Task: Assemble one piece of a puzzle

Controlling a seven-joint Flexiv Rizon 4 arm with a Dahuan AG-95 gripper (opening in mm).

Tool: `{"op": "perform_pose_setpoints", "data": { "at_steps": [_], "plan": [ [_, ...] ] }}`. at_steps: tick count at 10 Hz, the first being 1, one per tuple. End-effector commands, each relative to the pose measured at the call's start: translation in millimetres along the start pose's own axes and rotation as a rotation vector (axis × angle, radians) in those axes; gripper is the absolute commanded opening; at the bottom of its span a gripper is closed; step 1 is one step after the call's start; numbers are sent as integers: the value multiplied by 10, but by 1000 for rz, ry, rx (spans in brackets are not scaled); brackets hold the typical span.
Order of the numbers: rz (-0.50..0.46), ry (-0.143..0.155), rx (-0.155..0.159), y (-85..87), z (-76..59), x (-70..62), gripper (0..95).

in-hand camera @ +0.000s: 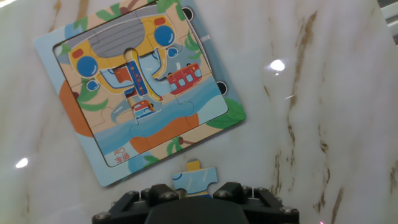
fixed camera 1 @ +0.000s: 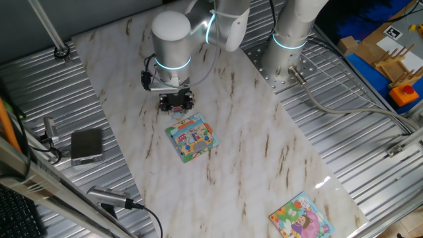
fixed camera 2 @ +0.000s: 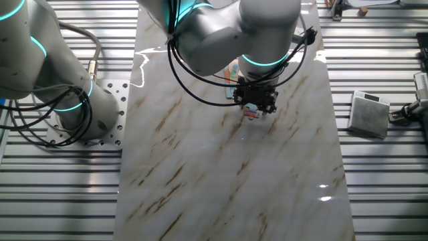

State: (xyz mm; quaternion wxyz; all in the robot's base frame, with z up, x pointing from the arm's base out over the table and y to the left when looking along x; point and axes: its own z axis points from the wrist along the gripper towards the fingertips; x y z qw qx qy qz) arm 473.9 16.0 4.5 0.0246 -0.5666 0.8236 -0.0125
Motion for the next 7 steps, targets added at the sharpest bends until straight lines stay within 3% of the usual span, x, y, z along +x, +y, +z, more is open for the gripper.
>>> {"op": "perform_pose_setpoints", "data": {
  "at_steps": [1,7],
  "plan": [
    [-1,-7,-6,11,-10,-6,570],
    [11,-12,-7,39,22,-90,570]
  ]
}}
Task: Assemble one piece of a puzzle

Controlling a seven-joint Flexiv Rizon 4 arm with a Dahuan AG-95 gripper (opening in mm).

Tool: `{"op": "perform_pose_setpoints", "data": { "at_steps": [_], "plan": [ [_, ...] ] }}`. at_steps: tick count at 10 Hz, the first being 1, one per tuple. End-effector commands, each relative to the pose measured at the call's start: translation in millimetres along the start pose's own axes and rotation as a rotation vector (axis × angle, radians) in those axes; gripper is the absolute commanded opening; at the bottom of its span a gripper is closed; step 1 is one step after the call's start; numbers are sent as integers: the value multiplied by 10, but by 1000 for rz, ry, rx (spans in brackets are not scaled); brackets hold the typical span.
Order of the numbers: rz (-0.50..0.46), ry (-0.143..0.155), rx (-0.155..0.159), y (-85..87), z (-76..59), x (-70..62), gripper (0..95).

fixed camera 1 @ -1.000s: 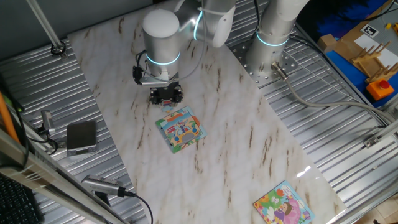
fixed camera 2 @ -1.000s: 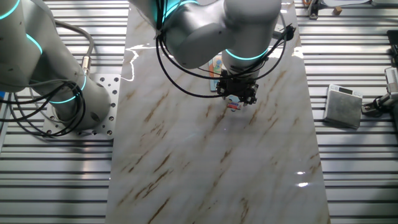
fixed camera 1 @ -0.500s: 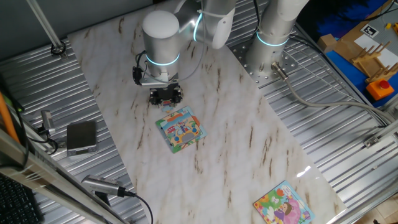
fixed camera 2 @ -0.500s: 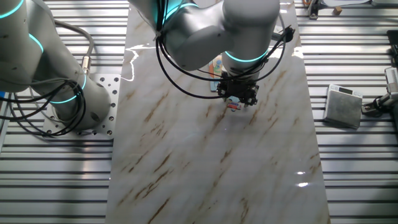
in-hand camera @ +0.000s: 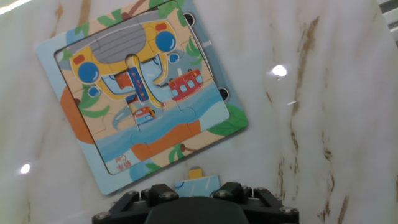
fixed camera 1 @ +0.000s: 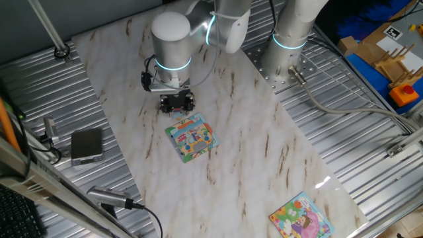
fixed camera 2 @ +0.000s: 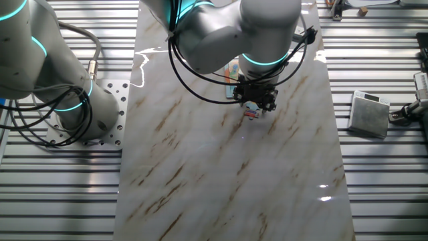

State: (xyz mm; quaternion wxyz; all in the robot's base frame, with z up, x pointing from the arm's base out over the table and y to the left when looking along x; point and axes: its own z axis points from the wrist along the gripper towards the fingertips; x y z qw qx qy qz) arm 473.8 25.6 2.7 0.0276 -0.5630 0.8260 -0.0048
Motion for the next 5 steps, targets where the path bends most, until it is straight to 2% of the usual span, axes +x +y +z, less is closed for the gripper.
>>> {"op": "perform_pose_setpoints", "data": {
  "at_steps": [1,2,5],
  "plan": [
    [1,7,4,6,-3,-8,570],
    [1,7,3,8,-10,-9,380],
    [9,7,-6,6,-12,-11,380]
  ]
}}
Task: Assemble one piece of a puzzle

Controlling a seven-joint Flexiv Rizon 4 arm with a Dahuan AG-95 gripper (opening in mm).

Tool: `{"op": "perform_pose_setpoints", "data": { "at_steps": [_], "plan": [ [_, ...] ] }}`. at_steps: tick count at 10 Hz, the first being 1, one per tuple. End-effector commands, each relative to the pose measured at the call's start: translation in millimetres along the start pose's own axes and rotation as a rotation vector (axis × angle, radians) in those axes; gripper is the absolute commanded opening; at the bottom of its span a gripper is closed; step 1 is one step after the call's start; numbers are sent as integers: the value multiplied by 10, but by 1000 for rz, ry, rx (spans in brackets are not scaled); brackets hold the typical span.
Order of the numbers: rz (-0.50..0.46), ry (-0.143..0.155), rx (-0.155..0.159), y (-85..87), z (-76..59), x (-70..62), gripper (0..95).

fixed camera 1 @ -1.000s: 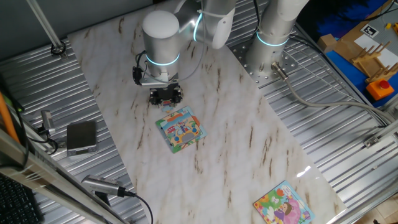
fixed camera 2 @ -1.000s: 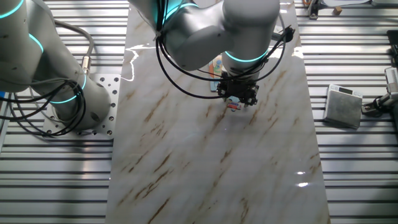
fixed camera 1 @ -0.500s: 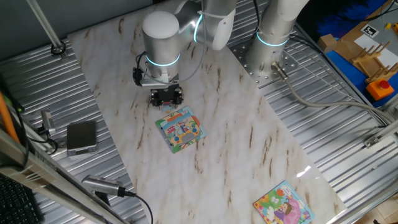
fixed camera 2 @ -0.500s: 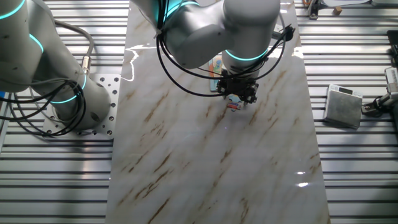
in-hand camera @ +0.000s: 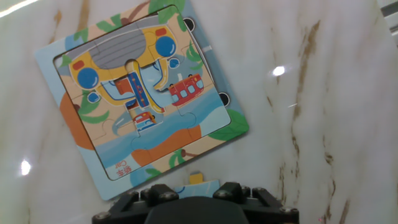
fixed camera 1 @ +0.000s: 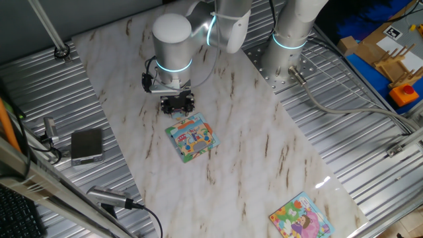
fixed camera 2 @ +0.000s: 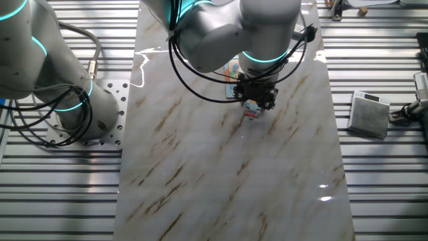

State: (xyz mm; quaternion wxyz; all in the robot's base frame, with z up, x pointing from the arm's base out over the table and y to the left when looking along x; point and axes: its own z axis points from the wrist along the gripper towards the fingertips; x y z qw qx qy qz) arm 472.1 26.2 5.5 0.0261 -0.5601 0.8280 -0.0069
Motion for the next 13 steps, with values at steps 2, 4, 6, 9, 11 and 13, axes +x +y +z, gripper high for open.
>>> {"op": "perform_pose_setpoints", "data": {
  "at_steps": [2,4,6,9,11,13],
  "plan": [
    [4,3,-5,-15,15,-13,380],
    [28,4,-7,-14,14,-12,0],
    [41,2,-10,-12,7,-13,0],
    [59,10,-17,-2,-27,-18,0],
    [60,10,-18,-2,-27,-18,0],
    [63,7,-19,1,-39,-20,0]
  ]
}}
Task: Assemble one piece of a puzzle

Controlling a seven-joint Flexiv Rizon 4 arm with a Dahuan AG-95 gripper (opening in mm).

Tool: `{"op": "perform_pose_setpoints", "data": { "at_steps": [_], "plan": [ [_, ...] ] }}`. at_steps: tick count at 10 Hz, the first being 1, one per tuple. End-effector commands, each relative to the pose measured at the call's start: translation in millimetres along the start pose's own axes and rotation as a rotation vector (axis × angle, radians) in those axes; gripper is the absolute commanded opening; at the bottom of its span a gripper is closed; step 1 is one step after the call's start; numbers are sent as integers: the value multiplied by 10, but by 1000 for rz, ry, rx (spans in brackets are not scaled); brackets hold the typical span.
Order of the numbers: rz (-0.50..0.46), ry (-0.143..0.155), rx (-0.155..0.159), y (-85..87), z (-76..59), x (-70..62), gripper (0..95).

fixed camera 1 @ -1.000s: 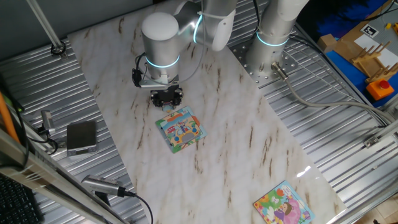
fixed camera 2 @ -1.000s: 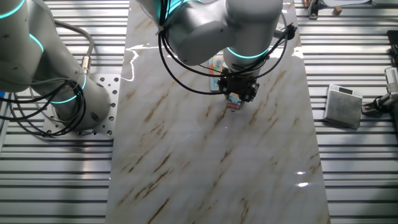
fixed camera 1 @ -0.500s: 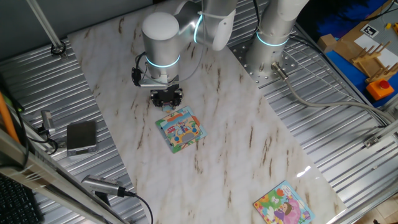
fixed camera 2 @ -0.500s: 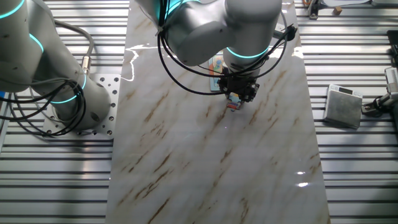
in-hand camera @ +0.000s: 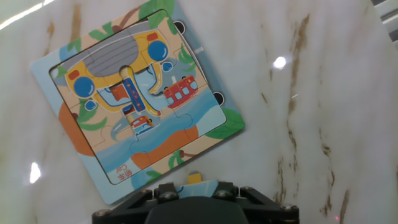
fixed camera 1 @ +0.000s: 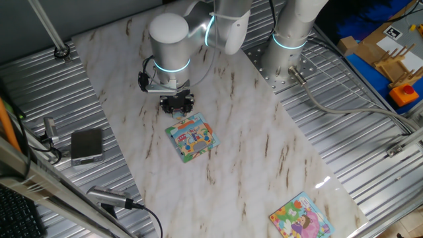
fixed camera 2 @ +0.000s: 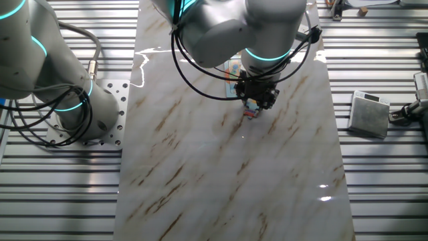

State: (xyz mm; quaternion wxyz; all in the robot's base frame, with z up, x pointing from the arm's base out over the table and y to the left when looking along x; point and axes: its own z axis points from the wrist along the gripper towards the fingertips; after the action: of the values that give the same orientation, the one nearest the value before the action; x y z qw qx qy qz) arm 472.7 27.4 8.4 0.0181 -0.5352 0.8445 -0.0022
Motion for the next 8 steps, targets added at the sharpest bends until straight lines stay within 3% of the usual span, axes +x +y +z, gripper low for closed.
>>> {"op": "perform_pose_setpoints", "data": {
  "at_steps": [1,5,8],
  "plan": [
    [6,-2,-4,4,-51,-19,0],
    [1,5,-5,-84,-205,-120,0],
    [1,8,-7,-167,-377,-282,0]
  ]
}}
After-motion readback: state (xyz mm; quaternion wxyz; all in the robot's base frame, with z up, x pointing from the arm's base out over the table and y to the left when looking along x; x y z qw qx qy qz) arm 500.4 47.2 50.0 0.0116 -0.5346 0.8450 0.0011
